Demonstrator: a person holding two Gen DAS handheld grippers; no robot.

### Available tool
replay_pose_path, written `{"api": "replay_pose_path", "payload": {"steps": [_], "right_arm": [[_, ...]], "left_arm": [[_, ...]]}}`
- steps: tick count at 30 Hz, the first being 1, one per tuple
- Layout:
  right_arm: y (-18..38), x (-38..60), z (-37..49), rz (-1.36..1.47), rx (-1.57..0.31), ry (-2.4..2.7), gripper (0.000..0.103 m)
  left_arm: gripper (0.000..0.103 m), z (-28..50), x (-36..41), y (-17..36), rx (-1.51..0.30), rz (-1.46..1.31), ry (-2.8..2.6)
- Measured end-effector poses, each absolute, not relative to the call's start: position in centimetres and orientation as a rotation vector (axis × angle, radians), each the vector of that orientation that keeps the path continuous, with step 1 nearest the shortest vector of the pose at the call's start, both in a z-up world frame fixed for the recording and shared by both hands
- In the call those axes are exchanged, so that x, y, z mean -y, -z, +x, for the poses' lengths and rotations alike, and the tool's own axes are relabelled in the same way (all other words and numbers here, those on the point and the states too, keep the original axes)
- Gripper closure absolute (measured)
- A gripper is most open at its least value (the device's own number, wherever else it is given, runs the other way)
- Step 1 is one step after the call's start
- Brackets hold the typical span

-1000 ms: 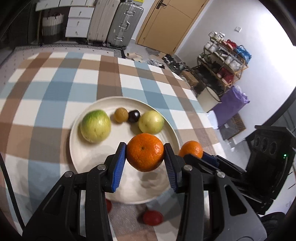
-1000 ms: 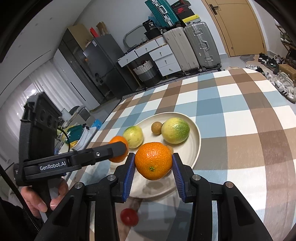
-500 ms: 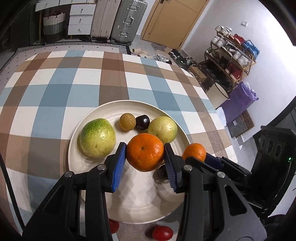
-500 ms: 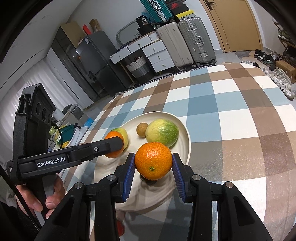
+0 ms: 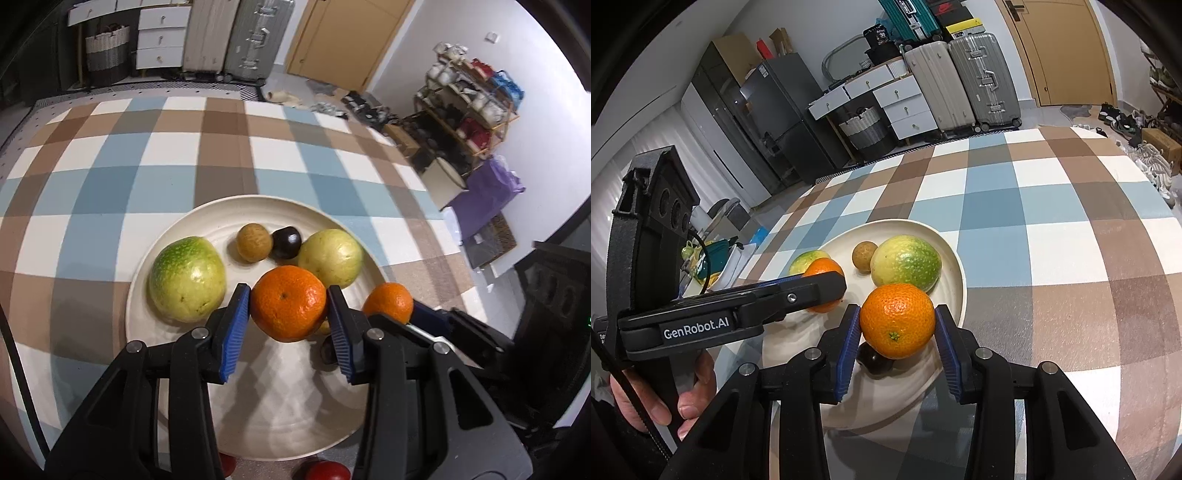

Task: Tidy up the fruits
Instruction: 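Lower both oranges onto the plate and open both grippers, then withdraw both grippers from the plate toward the red tomatoes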

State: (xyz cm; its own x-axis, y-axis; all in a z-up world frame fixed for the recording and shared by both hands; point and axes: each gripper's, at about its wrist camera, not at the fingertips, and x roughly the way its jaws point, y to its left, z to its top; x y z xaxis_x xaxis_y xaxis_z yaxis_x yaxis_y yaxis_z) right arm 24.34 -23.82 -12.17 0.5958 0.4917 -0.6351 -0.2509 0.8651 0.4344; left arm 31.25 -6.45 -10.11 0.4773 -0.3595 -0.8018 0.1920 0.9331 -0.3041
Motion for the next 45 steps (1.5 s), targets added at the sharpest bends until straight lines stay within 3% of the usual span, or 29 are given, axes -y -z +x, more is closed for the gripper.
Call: {"api": "replay_pose_path", "payload": {"steps": [3,22,31,34,45], "right_arm": [[11.7,23.9,23.8,0.315,-0.805,-0.441,0.052],[8.0,23.3,19.2,0.292,-0.7,-0.457,0.052],[6.6,22.1,16.3,0.266,-0.656,-0.475,0.051],[6.5,21.5,15.2,0.247,-0.646,-0.475,0.043],[6.5,20.2,11.8,0.209,-0.604,-0.461,0.025]], "left_arm": [[0.062,30.9,6.3,9.6,-1.011,-0.179,0.343],[0.052,24.2,4.1,5.0,-0.922,-0.141,0.297],[0.034,19.8,2.6,3.6,-0.856,-0.107,0.238],[0.024,18.3,2.0,3.3,-0.825,-0.097,0.212],[0.02,14.1,0.3,4.3,-0.798,-0.093,0.188]]}}
